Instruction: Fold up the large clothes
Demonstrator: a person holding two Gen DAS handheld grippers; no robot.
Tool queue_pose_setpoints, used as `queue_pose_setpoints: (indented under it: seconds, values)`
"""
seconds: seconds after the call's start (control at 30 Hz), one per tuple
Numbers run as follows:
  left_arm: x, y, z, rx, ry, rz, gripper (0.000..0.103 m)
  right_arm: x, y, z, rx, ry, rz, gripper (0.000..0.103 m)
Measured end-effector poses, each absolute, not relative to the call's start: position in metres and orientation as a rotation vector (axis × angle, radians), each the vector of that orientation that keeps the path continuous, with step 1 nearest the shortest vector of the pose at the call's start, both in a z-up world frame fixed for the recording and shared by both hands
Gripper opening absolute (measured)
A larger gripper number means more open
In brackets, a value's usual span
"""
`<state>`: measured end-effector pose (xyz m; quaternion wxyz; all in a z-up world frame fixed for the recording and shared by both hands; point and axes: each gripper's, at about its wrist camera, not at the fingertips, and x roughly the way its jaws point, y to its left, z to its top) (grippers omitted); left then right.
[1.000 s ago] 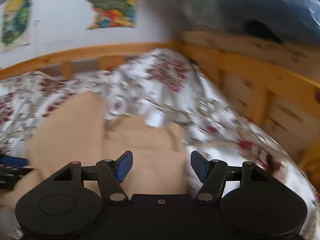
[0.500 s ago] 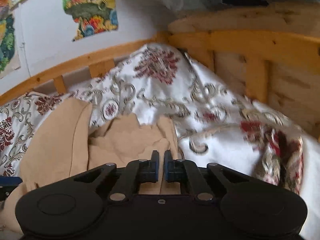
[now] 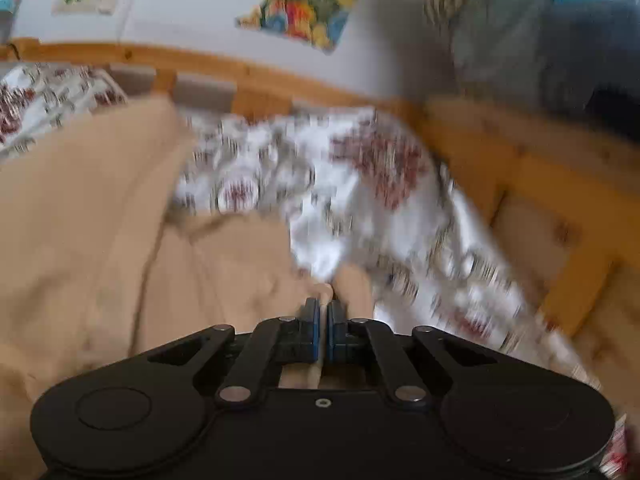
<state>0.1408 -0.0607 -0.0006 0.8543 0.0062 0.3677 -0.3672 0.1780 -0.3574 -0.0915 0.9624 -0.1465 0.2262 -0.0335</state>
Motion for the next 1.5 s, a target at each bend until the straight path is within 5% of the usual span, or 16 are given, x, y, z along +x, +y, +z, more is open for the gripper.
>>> queue_pose_setpoints:
  seconds: [0.13, 0.27, 0.57, 0.8, 0.97, 1.2, 1.37, 1.5]
  values:
    - [0.131, -0.072, -0.005, 0.086, 0.741, -0.747, 0.033, 0.176, -0.357, -0.076, -0.279, 0.473, -0.078, 0.010]
    - [0.126, -0.079, -0.006, 0.122, 0.726, -0.734, 0.033, 0.152, -0.360, -0.041, -0.195, 0.409, -0.062, 0.036]
    - [0.135, -0.073, -0.008, 0.100, 0.738, -0.786, 0.033, 0.194, -0.303, 0.006, -0.090, 0.368, 0.427, 0.039]
    - [0.135, -0.069, -0.015, 0.070, 0.722, -0.792, 0.033, 0.235, -0.234, -0.028, -0.509, 0.497, 0.514, 0.018]
    - [0.133, -0.074, -0.018, 0.099, 0.706, -0.807, 0.033, 0.248, -0.244, -0.066, -0.500, 0.602, 0.474, 0.001]
    - [0.135, -0.066, -0.015, 0.041, 0.706, -0.810, 0.035, 0.240, -0.264, -0.065, -0.435, 0.575, 0.415, 0.001]
    - [0.142, -0.052, -0.017, -0.056, 0.746, -0.802, 0.037, 0.174, -0.296, -0.014, -0.259, 0.518, 0.303, 0.026]
    - [0.137, -0.063, -0.015, 0.023, 0.723, -0.775, 0.037, 0.125, -0.317, -0.020, -0.112, 0.549, 0.145, 0.032]
